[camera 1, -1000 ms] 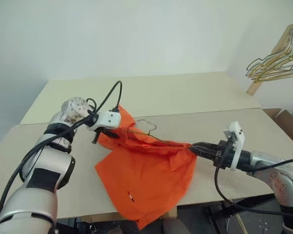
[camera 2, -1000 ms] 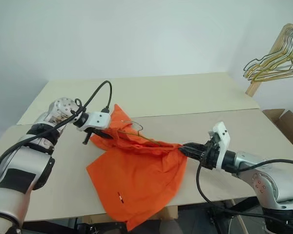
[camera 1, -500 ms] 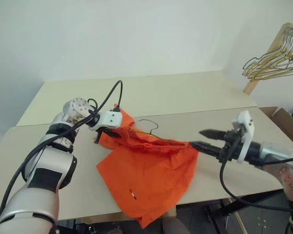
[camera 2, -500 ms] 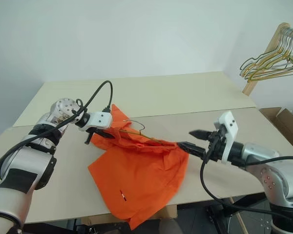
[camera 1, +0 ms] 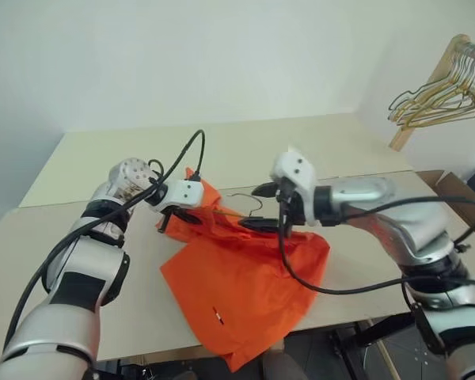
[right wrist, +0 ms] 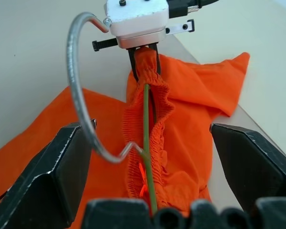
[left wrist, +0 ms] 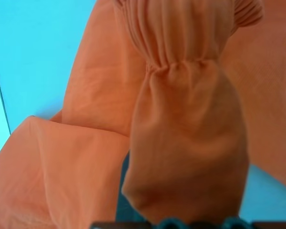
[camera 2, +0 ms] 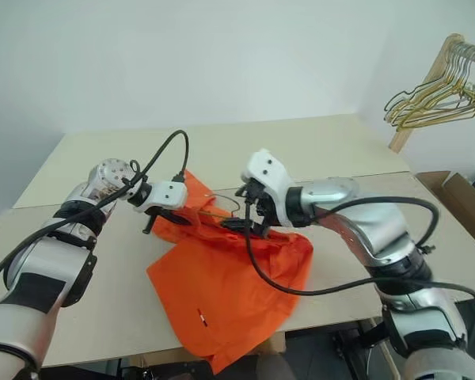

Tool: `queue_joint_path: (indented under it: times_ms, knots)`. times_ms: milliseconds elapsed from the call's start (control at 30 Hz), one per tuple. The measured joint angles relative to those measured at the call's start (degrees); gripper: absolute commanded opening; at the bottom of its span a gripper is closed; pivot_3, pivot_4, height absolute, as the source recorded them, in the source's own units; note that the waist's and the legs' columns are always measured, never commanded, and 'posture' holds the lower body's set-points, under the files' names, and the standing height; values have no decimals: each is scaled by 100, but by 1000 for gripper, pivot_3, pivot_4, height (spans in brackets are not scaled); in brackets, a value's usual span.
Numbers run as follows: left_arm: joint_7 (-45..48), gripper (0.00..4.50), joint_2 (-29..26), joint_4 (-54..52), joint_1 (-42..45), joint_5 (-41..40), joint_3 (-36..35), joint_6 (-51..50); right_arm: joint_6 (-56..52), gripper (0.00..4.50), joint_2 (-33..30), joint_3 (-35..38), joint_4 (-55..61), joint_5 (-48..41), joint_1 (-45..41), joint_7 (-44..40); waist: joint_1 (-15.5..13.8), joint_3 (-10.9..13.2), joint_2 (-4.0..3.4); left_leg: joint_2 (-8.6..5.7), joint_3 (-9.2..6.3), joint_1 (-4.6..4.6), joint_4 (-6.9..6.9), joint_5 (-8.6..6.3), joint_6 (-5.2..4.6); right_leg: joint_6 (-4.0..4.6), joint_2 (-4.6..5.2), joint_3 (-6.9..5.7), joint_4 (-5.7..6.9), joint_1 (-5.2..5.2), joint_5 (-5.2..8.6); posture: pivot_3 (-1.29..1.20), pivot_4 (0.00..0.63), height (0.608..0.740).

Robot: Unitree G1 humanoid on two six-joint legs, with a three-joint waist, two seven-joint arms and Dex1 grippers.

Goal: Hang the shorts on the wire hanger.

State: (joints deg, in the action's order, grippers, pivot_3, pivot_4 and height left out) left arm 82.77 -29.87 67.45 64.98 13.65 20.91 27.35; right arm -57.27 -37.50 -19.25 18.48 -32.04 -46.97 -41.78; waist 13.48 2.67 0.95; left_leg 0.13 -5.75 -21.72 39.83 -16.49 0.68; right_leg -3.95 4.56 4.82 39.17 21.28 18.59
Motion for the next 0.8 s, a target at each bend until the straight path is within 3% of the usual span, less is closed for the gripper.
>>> queue_joint_path:
  times_ms: [133, 467, 567, 800]
  knots:
    - [10, 0, 7, -2, 0, -1, -19, 2, -223, 3611, 62, -466, -365, 286, -224, -166, 19, 0, -1, -7, -4, -7, 2, 2, 2, 0, 7, -3, 1, 8, 0, -189, 0, 740]
    - [44, 0, -16, -5, 0, -1, -82, 4, -236, 33, 306, -723, -827, 722, -374, -430, 29, -1, -1, -8, -9, -7, 1, 2, 3, 0, 9, -11, 4, 11, 0, -183, 0, 740]
    - [71, 0, -54, -14, 0, 7, -82, 27, -236, 9, 356, -721, -805, 703, -374, -567, 33, -1, -1, -10, -11, -8, 2, 3, 3, 0, 11, -14, 5, 10, 0, -183, 0, 740]
    - [98, 2104, -41, -26, 5, -51, -226, 47, -235, 0, 338, -633, -777, 705, -369, -691, 33, -1, -1, -17, -19, -10, 2, 4, 5, 0, 21, -30, 7, 10, 0, -179, 0, 740]
